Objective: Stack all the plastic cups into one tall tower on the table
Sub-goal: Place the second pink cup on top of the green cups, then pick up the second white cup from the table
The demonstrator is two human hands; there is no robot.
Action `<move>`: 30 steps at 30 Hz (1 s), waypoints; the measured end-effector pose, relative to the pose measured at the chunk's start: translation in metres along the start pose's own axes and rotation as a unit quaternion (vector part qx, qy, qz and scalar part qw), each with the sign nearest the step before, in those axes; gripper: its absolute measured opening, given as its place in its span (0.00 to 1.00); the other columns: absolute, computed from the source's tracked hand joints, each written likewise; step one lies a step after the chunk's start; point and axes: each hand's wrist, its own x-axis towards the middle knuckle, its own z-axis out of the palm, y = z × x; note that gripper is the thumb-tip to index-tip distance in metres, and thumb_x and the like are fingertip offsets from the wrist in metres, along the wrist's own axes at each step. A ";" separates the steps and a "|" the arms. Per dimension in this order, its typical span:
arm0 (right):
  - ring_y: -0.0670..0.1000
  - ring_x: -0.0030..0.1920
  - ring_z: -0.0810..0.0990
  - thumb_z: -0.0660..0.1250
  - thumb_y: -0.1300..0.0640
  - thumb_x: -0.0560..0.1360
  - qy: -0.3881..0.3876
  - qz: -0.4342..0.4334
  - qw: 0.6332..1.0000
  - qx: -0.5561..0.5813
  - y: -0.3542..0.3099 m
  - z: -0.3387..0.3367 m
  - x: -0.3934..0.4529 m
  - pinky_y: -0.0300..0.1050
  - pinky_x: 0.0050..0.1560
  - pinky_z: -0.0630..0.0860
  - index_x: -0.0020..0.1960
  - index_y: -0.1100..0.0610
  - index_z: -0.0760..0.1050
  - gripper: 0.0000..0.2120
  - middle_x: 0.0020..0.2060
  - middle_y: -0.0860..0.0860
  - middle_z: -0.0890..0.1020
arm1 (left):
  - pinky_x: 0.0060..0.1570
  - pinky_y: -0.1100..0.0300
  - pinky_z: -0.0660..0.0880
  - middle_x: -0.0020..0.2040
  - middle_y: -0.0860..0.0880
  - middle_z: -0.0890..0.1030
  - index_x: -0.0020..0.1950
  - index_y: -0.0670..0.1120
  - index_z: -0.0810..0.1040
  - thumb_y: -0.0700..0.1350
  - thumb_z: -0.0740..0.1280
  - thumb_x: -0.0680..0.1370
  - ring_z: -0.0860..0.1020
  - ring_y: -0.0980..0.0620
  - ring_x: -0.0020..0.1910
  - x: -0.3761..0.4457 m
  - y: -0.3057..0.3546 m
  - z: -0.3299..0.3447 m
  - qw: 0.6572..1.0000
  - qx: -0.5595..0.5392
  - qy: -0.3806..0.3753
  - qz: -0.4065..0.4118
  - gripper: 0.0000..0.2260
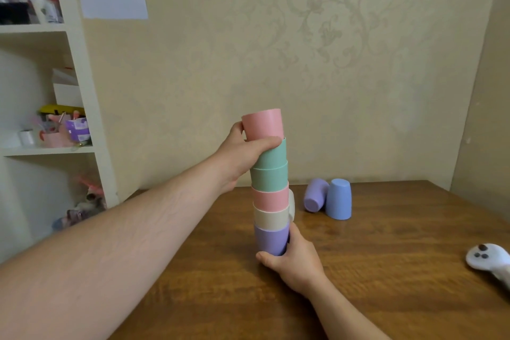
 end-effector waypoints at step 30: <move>0.47 0.56 0.84 0.77 0.28 0.63 -0.023 -0.037 0.993 -0.113 -0.006 0.007 -0.003 0.51 0.53 0.82 0.70 0.41 0.68 0.41 0.58 0.41 0.85 | 0.55 0.64 0.79 0.65 0.61 0.81 0.73 0.61 0.70 0.50 0.86 0.69 0.79 0.62 0.62 -0.053 -0.177 0.007 0.992 0.074 -0.087 -0.061 0.39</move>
